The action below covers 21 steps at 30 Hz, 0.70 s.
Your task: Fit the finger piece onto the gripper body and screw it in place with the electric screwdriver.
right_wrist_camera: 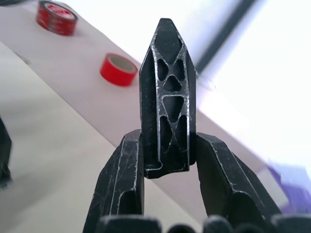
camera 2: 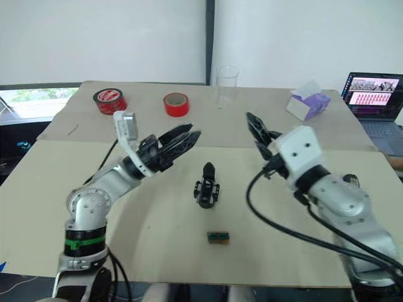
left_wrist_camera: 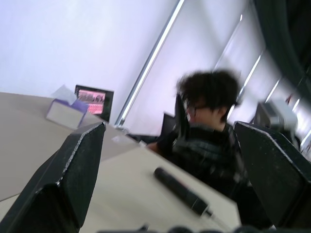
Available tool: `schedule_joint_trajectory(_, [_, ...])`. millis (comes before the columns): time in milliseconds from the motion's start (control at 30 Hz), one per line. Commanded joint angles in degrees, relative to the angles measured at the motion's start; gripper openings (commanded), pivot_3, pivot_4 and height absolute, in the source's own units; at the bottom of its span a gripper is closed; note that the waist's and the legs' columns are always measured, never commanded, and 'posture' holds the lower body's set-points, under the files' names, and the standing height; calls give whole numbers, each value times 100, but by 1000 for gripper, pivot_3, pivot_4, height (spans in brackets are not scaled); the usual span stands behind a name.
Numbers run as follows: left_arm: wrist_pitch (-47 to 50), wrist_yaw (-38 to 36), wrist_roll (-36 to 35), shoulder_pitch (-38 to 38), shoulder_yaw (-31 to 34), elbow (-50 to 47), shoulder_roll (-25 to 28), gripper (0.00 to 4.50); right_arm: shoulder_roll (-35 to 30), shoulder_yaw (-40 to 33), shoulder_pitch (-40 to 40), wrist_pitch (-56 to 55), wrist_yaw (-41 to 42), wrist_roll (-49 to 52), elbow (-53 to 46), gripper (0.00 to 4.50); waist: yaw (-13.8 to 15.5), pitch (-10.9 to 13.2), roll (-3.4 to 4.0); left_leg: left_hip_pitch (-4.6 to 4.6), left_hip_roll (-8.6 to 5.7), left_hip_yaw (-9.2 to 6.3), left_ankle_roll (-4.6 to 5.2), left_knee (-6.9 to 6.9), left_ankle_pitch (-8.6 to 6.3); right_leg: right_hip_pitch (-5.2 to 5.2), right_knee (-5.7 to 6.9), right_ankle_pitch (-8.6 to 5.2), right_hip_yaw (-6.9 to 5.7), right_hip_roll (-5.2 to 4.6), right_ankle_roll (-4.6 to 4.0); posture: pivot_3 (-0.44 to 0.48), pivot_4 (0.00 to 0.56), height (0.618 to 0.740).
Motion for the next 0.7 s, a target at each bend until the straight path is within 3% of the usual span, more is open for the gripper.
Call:
schedule_joint_trajectory(33, [-286, 484, 106, -342, -34, 141, -413, 4500, 57, 312, -236, -476, 79, -416, -48, 1106, -4, 0, 0, 1, -6, 0, 3, 0, 2, 0, 1, 0, 7, 0, 0, 0, 150, 740])
schedule_joint_trajectory(600, [-496, 441, 440, -395, -511, 367, -965, 4500, 637, 899, -757, -260, 227, -911, -181, 1106, -18, 1, -1, 6, -50, 1, 37, -14, 9, 0, 2, 7, 93, 9, -2, 0, 150, 740])
schedule_joint_trajectory(700, [-486, 453, 432, -381, -485, 347, -978, 3604, 699, 871, -735, -189, 220, -993, -212, 1106, -22, 1, -1, 6, -49, 1, 39, -15, 8, 0, 2, 7, 97, 12, -2, 0, 150, 740])
